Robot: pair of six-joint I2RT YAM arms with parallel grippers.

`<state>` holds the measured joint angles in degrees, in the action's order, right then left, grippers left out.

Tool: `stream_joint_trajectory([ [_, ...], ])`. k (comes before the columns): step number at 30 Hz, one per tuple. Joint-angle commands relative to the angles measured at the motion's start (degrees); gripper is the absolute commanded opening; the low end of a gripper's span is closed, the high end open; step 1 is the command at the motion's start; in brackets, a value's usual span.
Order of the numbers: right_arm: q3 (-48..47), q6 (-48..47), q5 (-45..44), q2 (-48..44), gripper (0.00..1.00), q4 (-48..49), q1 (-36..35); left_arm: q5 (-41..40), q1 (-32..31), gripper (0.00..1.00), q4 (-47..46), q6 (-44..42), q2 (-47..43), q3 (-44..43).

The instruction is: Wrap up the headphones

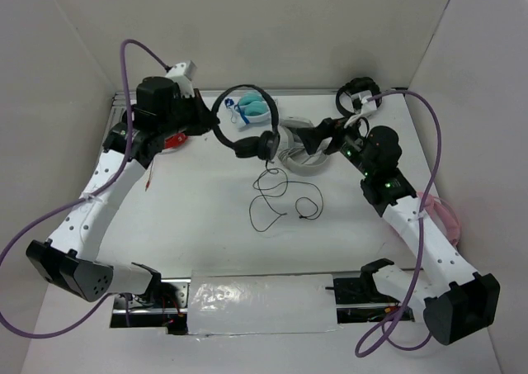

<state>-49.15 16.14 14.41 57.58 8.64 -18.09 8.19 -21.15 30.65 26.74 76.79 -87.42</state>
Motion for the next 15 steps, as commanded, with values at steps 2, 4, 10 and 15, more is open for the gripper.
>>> stream_joint_trajectory([
  [2,-6.6,0.5,5.4,1.8,1.00,-0.4,-1.6,-0.2,5.0,0.00,4.3,10.3,-0.9,-5.9],
  [4,-3.0,-1.5,3.6,0.2,1.00,2.8,-3.4,0.8,8.0,0.00,7.4,12.7,0.2,-10.7],
  [10,17.4,-0.8,-2.9,-8.5,1.00,19.3,-9.8,-0.5,12.7,0.00,16.2,17.8,4.9,-25.4],
  [15,25.5,-1.2,-9.8,-8.3,1.00,27.3,-16.8,1.0,16.2,0.00,17.2,20.5,3.2,-27.1],
])
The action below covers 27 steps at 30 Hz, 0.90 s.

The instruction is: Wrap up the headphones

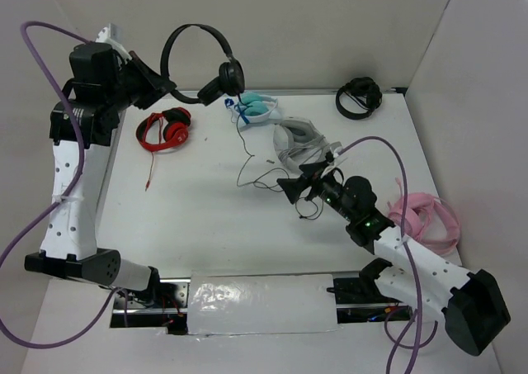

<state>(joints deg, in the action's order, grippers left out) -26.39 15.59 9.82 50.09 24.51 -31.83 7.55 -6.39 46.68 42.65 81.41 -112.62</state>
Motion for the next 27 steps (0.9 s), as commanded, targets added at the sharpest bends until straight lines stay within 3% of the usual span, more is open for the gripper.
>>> stream_joint_trajectory([
  [1,3.5,-0.6,-5.7,0.4,1.00,13.2,-3.9,1.9,1.7,0.00,1.0,5.5,-1.9,-1.1],
  [6,3.2,-2.1,-12.3,8.1,1.00,18.5,-10.5,3.1,3.2,0.00,-0.3,7.1,-3.4,0.6],
  [12,-0.8,-3.0,-17.1,25.3,1.00,28.8,-16.4,5.4,3.9,0.00,1.5,8.5,-3.2,-2.7],
  [17,-8.0,-1.4,-10.5,38.5,1.00,31.4,-16.9,6.3,4.4,0.00,2.1,9.3,-4.1,-4.0],
  [21,-12.0,-0.3,-11.9,46.1,1.00,40.1,-17.4,8.6,4.5,0.00,1.8,9.3,-5.5,-4.0],
  [27,-24.3,1.3,-16.1,53.6,0.99,38.5,-15.3,14.7,4.8,0.00,-0.9,8.1,-9.0,-0.8],
])
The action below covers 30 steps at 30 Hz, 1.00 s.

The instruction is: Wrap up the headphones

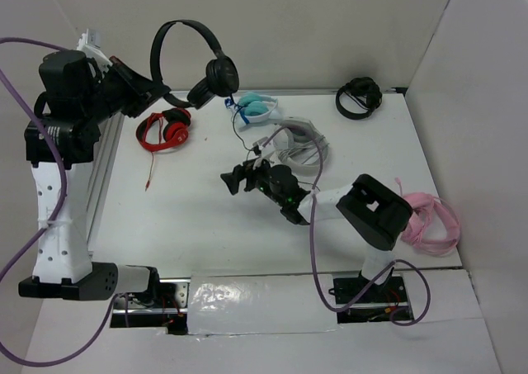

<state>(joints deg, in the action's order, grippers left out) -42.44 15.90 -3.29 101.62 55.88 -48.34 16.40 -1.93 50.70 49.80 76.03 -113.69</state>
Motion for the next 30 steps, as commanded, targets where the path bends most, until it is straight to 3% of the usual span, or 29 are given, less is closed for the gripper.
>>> stream_joint_trajectory([
  [1,-9.6,0.9,-2.3,3.0,0.96,6.1,2.5,6.4,0.4,0.00,-5.0,0.2,-4.0,0.6],
  [2,-10.7,0.5,-0.9,3.3,0.90,4.3,3.3,6.9,0.5,0.00,-5.1,-0.2,-4.4,0.7],
  [3,-11.8,-0.2,1.4,3.5,0.63,3.9,4.3,7.4,0.6,0.00,-5.1,-0.7,-5.2,0.7],
  [4,-12.1,-1.0,9.2,3.3,0.50,2.5,6.6,7.4,0.6,0.00,-5.4,-1.1,-5.7,1.4],
  [5,-12.5,-0.7,13.4,2.9,0.28,1.3,7.8,7.5,0.6,0.00,-6.4,-1.6,-7.3,2.3],
  [7,-12.1,-0.6,24.5,1.2,0.04,-2.8,10.0,6.6,0.6,0.00,-8.1,-1.9,-9.3,7.8],
  [8,-10.6,-0.7,26.6,0.3,0.00,-4.0,11.8,6.0,0.7,0.00,-9.6,-2.0,-11.4,9.7],
  [12,-3.6,-4.1,26.9,-7.1,0.00,-10.2,12.9,1.7,1.1,0.00,-12.3,-0.8,-14.5,19.4],
  [14,-0.9,-4.8,24.0,-10.5,0.00,-17.9,13.8,2.8,1.5,0.00,-13.5,-2.0,-14.9,21.3],
  [16,-1.2,-7.2,25.0,-13.8,0.00,-29.5,14.2,6.1,1.4,0.00,-16.6,-4.0,-15.1,24.6],
  [17,-3.2,-9.7,25.1,-14.8,0.00,-34.9,14.7,8.6,1.5,0.00,-21.2,-9.0,-15.3,27.1],
  [18,-4.2,-11.5,25.8,-15.0,0.00,-44.6,14.9,15.3,1.3,0.00,-23.9,-12.5,-15.1,28.4],
  [20,-5.5,-10.6,23.3,-16.0,0.00,-50.3,15.6,20.7,0.7,0.00,-27.6,-20.6,-14.5,31.7],
  [24,-9.5,-9.8,16.8,-19.1,0.00,-66.5,17.4,22.0,-5.1,0.00,-34.1,-29.0,-14.2,38.9],
  [28,-16.9,-6.5,4.6,-18.1,0.00,-75.3,20.1,24.3,-12.0,0.00,-38.4,-35.2,-14.0,44.5],
  [30,-20.8,-5.1,-0.5,-15.2,0.00,-81.3,22.6,20.4,-17.5,0.00,-38.2,-37.0,-13.4,46.0],
])
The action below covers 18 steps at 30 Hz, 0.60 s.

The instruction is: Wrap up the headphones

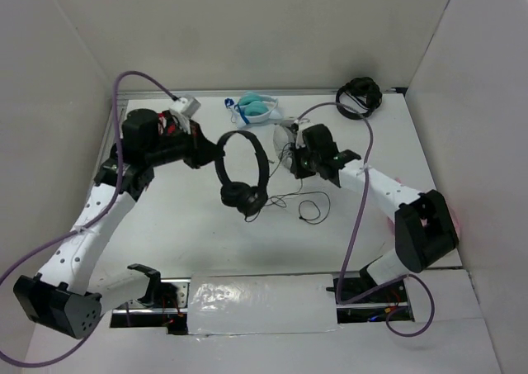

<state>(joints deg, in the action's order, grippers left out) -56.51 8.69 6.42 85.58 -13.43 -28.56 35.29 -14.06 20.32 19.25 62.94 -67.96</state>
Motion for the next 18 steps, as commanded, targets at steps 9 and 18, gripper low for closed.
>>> stream_joint_trajectory([
  [9,-28.7,2.9,-19.1,6.7,0.00,-24.5,3.2,-28.5,-21.8,0.00,-6.3,-7.8,8.6,6.2],
  [18,-31.7,5.7,-26.9,2.2,0.00,-28.6,-1.3,-50.1,-26.9,0.00,5.5,3.8,27.4,-3.8],
])
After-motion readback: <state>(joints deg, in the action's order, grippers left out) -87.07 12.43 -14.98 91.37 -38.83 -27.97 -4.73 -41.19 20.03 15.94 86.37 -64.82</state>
